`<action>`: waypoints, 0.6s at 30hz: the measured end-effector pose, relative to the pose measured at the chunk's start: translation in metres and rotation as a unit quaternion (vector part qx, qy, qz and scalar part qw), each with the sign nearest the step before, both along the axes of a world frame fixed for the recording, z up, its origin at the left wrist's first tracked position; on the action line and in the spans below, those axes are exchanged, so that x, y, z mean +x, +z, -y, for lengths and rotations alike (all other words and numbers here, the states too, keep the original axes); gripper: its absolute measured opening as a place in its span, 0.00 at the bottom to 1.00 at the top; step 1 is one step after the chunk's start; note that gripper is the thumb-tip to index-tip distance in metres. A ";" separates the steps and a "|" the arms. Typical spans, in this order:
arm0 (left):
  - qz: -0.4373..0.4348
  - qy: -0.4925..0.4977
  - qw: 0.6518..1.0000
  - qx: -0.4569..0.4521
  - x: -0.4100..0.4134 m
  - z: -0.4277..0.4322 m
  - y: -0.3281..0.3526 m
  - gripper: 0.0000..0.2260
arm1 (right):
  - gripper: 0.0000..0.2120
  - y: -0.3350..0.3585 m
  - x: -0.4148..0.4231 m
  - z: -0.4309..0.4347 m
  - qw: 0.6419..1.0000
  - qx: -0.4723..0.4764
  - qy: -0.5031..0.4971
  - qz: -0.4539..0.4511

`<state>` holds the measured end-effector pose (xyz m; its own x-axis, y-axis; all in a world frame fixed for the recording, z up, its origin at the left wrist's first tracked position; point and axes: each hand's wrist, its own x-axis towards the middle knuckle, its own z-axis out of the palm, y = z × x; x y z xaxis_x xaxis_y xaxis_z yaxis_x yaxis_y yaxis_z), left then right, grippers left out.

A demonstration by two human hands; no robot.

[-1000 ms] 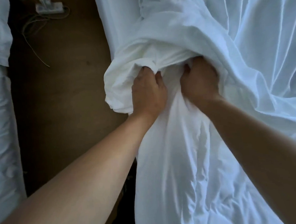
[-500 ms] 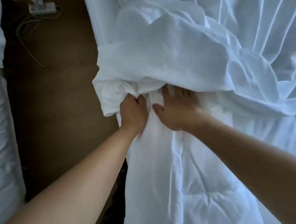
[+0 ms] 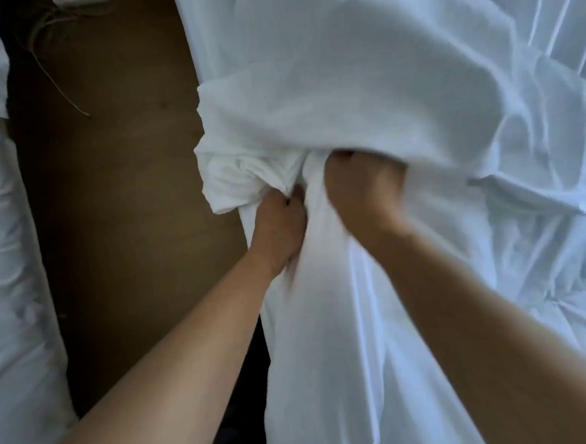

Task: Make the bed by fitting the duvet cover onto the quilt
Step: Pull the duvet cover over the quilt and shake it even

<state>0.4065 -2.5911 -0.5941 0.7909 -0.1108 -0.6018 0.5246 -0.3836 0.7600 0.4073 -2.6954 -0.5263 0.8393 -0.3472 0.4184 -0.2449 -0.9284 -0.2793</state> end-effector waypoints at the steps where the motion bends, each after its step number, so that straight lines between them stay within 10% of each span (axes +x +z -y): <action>1: -0.005 -0.009 1.000 -0.006 -0.011 0.001 0.003 0.14 | 0.12 0.006 0.014 0.014 1.000 0.018 -0.009 0.018; 4: -0.026 -0.017 0.998 -0.054 -0.041 0.011 0.012 0.14 | 0.09 0.012 0.049 0.049 0.962 0.234 -0.137 0.029; 10: -0.001 0.028 1.000 0.001 -0.035 0.013 -0.003 0.17 | 0.27 -0.044 -0.034 0.034 0.871 0.221 -0.028 -0.438; 13: 0.018 -0.022 0.999 0.018 -0.044 0.016 -0.017 0.14 | 0.43 -0.056 -0.065 0.017 0.869 0.243 -0.100 -0.418; 18: 0.081 -0.017 0.997 0.000 -0.051 0.015 -0.015 0.16 | 0.15 -0.053 -0.035 0.015 0.927 0.247 -0.057 -0.277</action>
<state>0.3559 -2.6065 -0.6095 0.8737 -0.1404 -0.4658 0.3806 -0.3989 0.8343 0.3720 -2.7099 -0.5790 0.8241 -0.4816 -0.2983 -0.5661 -0.6803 -0.4655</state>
